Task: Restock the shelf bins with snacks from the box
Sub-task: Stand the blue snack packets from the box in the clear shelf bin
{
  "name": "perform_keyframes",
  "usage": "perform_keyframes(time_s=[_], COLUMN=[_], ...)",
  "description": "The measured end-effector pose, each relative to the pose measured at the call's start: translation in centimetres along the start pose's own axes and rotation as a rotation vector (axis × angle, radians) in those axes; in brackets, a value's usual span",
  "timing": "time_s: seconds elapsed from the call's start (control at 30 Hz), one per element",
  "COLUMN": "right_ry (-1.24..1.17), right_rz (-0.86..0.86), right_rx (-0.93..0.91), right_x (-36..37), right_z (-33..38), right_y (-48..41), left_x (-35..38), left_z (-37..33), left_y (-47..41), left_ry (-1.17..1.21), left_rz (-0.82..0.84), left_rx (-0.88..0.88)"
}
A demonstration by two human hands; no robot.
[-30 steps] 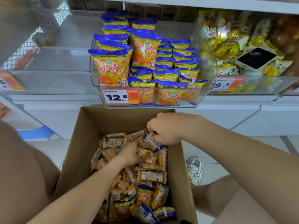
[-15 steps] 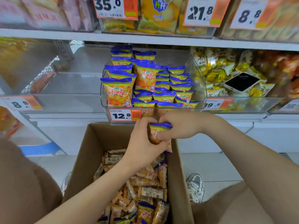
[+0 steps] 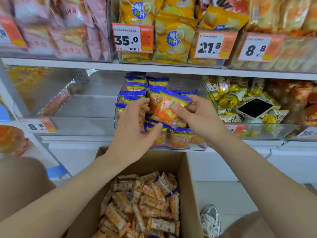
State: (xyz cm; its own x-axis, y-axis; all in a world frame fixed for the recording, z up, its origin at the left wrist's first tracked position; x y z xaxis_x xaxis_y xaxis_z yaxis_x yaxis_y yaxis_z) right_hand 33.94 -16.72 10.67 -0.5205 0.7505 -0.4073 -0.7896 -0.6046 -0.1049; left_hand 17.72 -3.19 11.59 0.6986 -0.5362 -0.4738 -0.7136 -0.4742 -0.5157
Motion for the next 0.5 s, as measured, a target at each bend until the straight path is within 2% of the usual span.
perform_keyframes(time_s=[0.1, 0.17, 0.33, 0.5], right_ry=[0.178, 0.260, 0.486, 0.563], right_rz=[-0.155, -0.150, 0.030, -0.055], right_rx=[-0.122, -0.170, -0.190, -0.291], right_x=[-0.8, -0.1, 4.9, 5.6], right_z=[0.3, 0.4, 0.2, 1.4], right_y=[-1.6, -2.8, -3.7, -4.5], left_x=[-1.6, -1.7, -0.9, -0.8], left_z=[0.4, 1.5, 3.3, 3.1], left_y=[-1.2, -1.4, -1.0, -1.1], left_ry=[-0.222, -0.343, -0.444, -0.490], left_rz=[-0.055, -0.053, 0.003, 0.017], left_rx=[0.091, 0.077, -0.005, 0.030])
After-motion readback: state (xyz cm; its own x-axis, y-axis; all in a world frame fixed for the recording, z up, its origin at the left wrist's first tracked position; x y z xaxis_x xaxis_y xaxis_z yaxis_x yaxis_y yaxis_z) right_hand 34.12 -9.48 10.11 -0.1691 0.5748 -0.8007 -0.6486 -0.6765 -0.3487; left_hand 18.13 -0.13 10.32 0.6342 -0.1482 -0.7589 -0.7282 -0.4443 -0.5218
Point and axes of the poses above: each hand's wrist, its own y-axis away from the middle knuckle, its own x-axis out of the palm, z = x × y, the point moved 10 cm from there along -y, towards the middle knuckle, and after that the axes turned 5 degrees about y, right-handed, at the moved point
